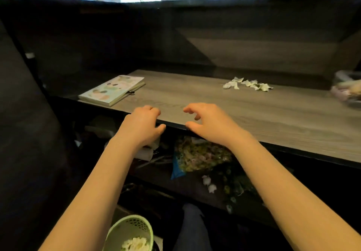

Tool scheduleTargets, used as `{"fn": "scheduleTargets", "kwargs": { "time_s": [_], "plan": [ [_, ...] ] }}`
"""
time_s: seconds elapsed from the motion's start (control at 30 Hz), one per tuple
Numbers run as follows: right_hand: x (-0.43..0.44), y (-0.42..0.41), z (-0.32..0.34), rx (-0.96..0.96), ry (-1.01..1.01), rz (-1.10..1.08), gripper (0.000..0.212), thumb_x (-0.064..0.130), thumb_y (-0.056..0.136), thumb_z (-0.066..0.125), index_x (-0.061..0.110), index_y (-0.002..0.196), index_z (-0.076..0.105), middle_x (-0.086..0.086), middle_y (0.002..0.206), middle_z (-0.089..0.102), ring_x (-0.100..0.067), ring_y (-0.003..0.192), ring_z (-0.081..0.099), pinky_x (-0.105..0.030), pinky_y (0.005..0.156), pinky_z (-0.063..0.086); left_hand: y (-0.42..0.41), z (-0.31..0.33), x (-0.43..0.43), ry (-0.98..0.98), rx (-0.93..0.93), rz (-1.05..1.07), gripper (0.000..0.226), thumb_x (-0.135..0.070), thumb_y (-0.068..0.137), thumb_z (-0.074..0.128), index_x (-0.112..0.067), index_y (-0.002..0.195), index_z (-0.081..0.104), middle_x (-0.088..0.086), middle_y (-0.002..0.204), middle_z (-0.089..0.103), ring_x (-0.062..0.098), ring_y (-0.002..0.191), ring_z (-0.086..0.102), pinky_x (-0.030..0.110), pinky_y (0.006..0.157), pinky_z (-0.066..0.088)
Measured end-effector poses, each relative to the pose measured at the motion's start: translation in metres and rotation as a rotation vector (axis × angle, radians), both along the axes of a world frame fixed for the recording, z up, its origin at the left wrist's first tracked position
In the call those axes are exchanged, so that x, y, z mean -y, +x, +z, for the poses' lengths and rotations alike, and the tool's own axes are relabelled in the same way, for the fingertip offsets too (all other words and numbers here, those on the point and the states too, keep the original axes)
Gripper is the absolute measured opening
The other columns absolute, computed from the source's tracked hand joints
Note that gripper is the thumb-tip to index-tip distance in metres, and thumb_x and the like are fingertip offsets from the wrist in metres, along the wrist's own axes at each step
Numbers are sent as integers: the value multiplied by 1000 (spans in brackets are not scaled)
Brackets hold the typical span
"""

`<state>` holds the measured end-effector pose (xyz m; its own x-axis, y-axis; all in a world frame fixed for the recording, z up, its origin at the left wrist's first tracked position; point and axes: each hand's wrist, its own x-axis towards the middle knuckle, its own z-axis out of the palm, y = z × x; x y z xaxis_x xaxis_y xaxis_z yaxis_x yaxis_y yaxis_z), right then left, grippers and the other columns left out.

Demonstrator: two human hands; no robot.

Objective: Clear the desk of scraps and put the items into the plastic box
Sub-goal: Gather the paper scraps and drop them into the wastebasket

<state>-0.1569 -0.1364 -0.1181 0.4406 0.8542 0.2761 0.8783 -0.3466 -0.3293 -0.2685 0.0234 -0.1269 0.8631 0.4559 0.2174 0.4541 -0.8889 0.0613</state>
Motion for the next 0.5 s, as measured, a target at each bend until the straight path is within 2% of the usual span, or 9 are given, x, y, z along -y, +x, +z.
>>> {"fn": "scheduleTargets", "kwargs": {
  "time_s": [0.23, 0.5],
  "plan": [
    [44, 74, 33, 28, -14, -217, 39, 31, 92, 56, 22, 129, 52, 1, 132, 56, -17, 117, 53, -36, 95, 46, 93, 45, 27, -46, 2, -84, 48, -39, 89, 54, -18, 132, 46, 5, 134, 49, 23, 121, 48, 39, 98, 42],
    [61, 188, 17, -13, -52, -462, 44, 30, 91, 56, 22, 134, 48, -1, 138, 51, -21, 124, 49, -37, 98, 45, 225, 48, 56, -177, -46, -210, 51, -31, 91, 54, -15, 138, 40, 9, 141, 43, 27, 126, 45, 43, 102, 42]
  ]
}}
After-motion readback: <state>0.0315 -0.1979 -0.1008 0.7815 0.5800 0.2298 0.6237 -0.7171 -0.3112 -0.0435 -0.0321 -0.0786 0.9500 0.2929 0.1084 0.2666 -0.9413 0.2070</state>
